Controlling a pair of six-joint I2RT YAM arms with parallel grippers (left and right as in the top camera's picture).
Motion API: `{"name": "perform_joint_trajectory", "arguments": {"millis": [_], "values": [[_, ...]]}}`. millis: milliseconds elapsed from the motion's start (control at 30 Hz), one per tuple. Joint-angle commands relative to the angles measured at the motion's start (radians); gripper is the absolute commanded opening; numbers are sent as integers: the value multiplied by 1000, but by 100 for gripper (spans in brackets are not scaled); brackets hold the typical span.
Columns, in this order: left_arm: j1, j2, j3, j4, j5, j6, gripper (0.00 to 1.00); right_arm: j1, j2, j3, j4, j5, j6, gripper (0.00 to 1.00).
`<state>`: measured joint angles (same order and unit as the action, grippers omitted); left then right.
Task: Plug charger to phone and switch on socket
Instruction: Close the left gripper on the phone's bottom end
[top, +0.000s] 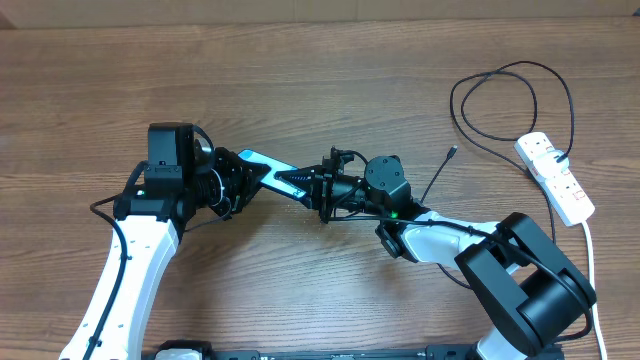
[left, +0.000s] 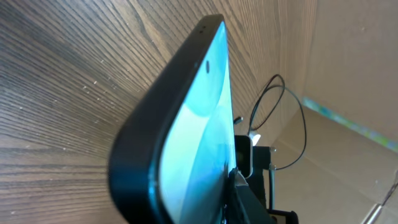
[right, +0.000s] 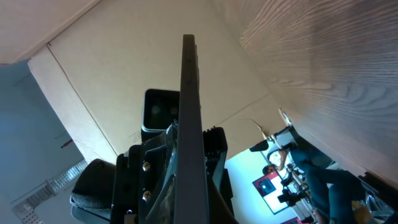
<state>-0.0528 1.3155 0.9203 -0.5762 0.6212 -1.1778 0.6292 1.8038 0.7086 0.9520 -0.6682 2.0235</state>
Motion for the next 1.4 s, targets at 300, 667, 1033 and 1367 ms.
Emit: {"name": "perform_joint_trajectory", "arguments": {"millis": [300, 667, 1033, 1367], "values": [[-7, -8, -9, 8, 21, -16, 11, 12, -17, 29, 11, -5, 138, 4], [-7, -8, -9, 7, -1, -15, 20, 49, -17, 29, 11, 21, 138, 4], [-8, -8, -9, 5, -8, -15, 11, 50, -17, 29, 12, 21, 138, 4], [-8, -8, -9, 5, -11, -16, 4, 50, -17, 29, 11, 21, 138, 4]]}}
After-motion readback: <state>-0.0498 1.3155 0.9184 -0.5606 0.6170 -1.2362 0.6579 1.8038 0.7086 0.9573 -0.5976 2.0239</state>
